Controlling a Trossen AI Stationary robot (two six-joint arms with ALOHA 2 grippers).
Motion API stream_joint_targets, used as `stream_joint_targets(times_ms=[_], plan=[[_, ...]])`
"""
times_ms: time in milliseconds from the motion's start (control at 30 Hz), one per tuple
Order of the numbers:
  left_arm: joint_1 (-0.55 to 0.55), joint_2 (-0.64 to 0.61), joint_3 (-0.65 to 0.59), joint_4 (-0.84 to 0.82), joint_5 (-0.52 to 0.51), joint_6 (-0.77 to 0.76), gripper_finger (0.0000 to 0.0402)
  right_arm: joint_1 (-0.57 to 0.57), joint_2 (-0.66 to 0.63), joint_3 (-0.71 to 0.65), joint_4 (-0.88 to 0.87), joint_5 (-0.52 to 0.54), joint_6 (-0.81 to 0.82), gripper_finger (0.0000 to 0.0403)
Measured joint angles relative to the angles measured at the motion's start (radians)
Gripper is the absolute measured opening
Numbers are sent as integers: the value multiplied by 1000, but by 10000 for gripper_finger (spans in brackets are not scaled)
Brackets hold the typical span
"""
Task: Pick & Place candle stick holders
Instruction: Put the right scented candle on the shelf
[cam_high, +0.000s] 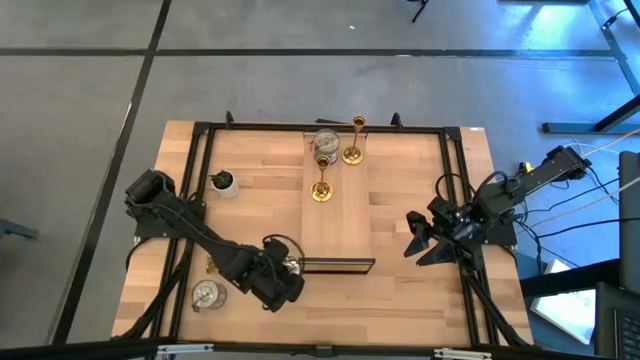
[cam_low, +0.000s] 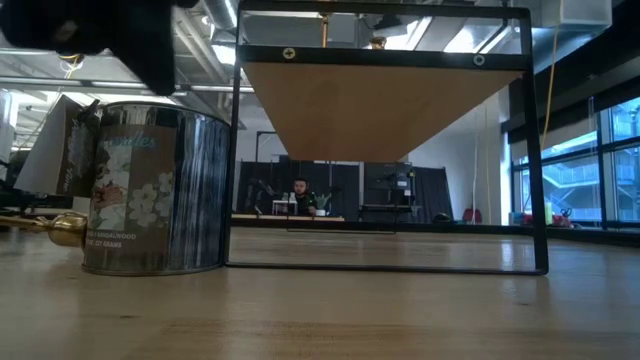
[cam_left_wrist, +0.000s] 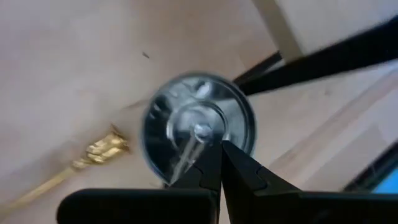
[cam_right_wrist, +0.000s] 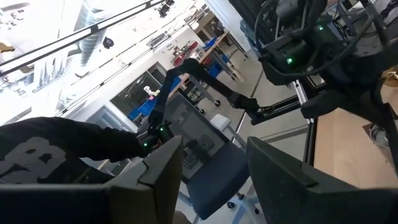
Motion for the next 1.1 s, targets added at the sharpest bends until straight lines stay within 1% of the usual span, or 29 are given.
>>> stream_joint_targets(times_ms=[100,167,367,567,733,900,1100], plan=[[-23,-3,-31,17,-52,-44,1,0,0,0,-13,0,0,181],[-23,-10,-32,10,-55,-49,1,0,0,0,-24,1,0,181],[-1,-9,-32,-31,58,13,1,0,0,0,-36,14,4,181],[22,-9,-31,-72,134,64,1,0,0,0,-36,27,1,181],[26,-9,-31,-104,155,72,1,0,0,0,-36,27,0,181],[25,-11,-31,-154,200,72,1,0,0,0,-36,28,0,181],[3,-12,-31,-154,236,65,1,0,0,0,-36,34,0,181]])
